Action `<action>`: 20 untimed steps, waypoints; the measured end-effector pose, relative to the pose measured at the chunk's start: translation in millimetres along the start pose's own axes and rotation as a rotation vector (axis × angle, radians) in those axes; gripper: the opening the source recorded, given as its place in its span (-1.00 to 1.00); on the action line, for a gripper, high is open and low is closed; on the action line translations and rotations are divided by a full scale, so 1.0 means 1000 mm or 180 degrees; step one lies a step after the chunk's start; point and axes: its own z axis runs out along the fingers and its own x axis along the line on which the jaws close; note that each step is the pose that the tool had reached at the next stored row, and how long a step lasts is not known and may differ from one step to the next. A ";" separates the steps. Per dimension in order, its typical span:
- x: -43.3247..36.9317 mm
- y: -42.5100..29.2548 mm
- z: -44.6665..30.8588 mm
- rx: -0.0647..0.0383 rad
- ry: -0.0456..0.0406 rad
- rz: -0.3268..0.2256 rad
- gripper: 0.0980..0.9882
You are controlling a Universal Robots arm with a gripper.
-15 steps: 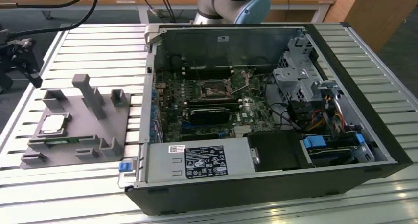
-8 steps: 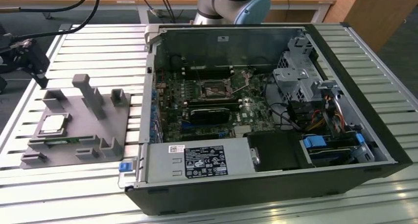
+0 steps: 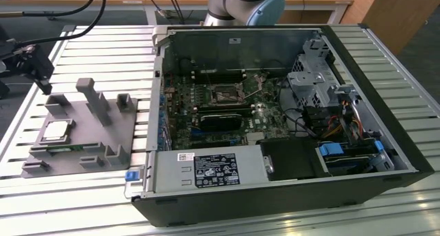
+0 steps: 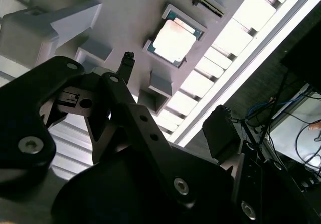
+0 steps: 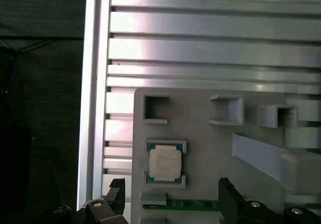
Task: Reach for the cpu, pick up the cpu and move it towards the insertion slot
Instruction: 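Pick up the cpu and move it towards the insertion slot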
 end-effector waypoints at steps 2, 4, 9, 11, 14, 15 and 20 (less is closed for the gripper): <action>0.0000 -0.0001 0.0016 0.0001 0.0000 0.0000 0.63; 0.0000 -0.0001 0.0031 0.0004 0.0000 0.0000 0.63; 0.0001 -0.0002 0.0066 0.0009 0.0000 0.0000 0.63; 0.0001 -0.0003 0.0083 0.0010 0.0000 0.0000 0.63; 0.0001 -0.0003 0.0107 0.0013 0.0000 0.0000 0.63; 0.0002 -0.0004 0.0116 0.0013 0.0000 0.0000 0.63; 0.0002 -0.0005 0.0165 0.0013 0.0000 0.0000 0.63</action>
